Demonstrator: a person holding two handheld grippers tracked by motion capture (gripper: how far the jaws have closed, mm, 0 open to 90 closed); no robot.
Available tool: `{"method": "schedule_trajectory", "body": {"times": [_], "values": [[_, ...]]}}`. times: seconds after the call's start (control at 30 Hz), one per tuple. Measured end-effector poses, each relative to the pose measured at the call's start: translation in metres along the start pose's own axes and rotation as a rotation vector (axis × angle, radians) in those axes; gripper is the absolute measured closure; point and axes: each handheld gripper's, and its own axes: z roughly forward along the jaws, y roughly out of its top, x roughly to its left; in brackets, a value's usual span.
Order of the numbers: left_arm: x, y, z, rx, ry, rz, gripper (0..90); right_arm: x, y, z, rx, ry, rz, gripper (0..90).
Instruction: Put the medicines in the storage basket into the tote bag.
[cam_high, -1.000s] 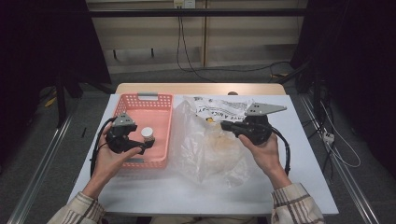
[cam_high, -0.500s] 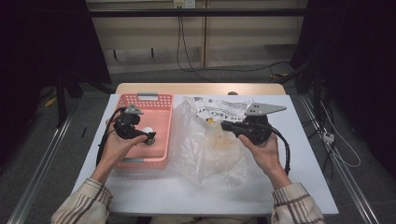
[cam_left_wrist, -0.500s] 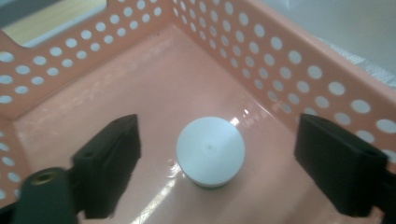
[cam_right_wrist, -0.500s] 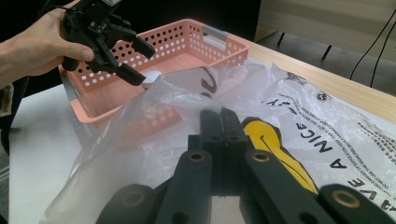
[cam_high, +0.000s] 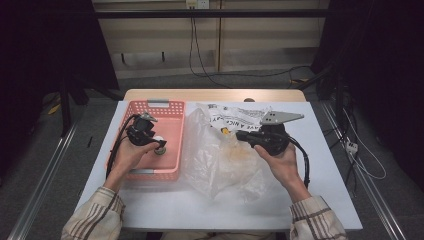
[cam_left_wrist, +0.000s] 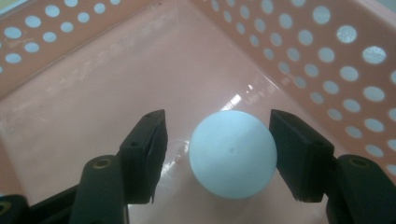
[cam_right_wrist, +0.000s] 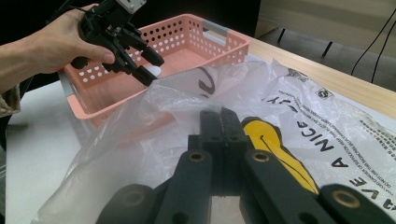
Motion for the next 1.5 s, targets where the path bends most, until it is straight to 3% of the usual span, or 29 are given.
{"method": "schedule_trajectory", "body": {"times": [0.1,0.33,0.4,0.63,0.97,1.07,1.23,1.5], "values": [[-0.004,0.000,0.001,0.030,0.015,0.023,40.2,0.000,0.000,0.000,-0.001,-0.002,0.000,90.0],[0.000,-0.004,0.002,0.051,-0.023,0.027,44.5,0.000,0.000,-0.001,-0.004,-0.001,-0.001,90.0],[0.001,-0.005,0.003,0.049,-0.046,0.027,49.4,0.000,-0.001,0.000,-0.002,-0.001,-0.001,90.0],[-0.002,-0.004,0.003,0.042,-0.001,0.034,50.8,0.000,-0.001,0.000,-0.002,0.000,-0.002,90.0],[-0.002,-0.003,-0.012,-0.058,0.017,-0.006,50.9,0.000,-0.001,0.000,-0.007,-0.002,0.000,90.0],[-0.004,-0.002,-0.020,-0.090,-0.001,-0.011,51.0,-0.001,-0.001,-0.001,-0.013,-0.002,0.003,90.0],[-0.008,-0.001,-0.032,-0.152,0.008,-0.015,51.0,-0.002,-0.001,-0.003,-0.016,-0.005,0.005,90.0],[-0.010,-0.003,-0.048,-0.211,-0.010,-0.031,51.0,-0.003,-0.002,-0.002,-0.016,-0.004,0.013,90.0]]}}
